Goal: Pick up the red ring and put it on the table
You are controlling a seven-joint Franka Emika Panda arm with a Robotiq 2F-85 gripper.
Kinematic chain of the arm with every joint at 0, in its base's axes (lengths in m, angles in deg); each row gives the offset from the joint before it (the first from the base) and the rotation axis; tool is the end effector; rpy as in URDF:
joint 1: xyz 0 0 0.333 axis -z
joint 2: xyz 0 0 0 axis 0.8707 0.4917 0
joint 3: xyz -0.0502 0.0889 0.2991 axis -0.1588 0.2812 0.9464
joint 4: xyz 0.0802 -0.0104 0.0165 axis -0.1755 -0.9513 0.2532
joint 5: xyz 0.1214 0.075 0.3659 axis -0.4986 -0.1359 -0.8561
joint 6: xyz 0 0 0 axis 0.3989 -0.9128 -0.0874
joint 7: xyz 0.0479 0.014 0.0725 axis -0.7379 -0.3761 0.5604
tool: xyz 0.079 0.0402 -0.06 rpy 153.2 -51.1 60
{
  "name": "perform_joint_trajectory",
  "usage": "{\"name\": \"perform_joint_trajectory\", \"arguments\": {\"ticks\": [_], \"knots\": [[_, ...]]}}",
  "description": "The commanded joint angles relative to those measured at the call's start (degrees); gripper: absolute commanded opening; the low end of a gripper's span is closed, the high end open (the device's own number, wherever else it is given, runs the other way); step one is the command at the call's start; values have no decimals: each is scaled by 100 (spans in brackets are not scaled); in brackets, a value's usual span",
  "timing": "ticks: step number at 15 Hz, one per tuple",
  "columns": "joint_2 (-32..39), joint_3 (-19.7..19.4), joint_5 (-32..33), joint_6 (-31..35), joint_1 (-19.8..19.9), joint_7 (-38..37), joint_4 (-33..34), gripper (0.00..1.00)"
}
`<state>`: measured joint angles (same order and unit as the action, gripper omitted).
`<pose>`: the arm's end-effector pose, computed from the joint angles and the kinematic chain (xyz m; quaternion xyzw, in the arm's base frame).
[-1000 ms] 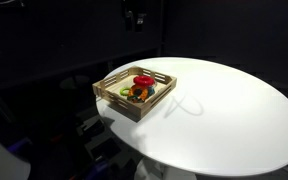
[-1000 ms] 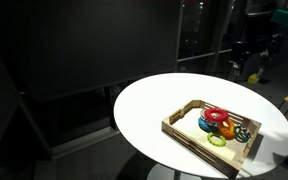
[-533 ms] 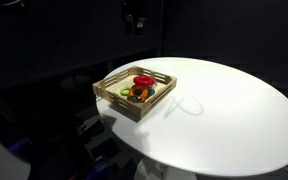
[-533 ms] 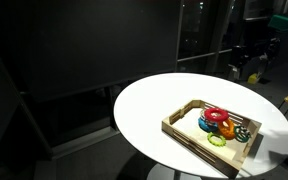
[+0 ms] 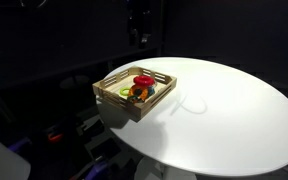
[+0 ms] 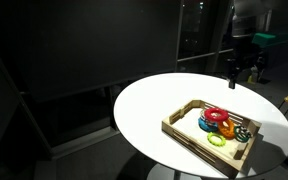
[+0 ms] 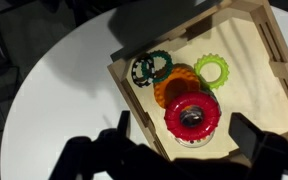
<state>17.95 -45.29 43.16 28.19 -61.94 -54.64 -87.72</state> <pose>0.4955 0.0631 0.3652 0.9809 -0.1621 -0.0882 0.0620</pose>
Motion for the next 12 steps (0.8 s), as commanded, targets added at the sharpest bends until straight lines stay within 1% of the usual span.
{"name": "perform_joint_trajectory", "arguments": {"ticks": [1, 4, 9, 12], "knots": [[426, -143, -233, 26, -60, 571, 388, 100], [507, -174, -116, 360, -97, 887, 386, 100], [485, -200, 145, 1042, -141, 1027, 240, 100], [502, -212, 199, 1086, -145, 1098, 277, 100]]}}
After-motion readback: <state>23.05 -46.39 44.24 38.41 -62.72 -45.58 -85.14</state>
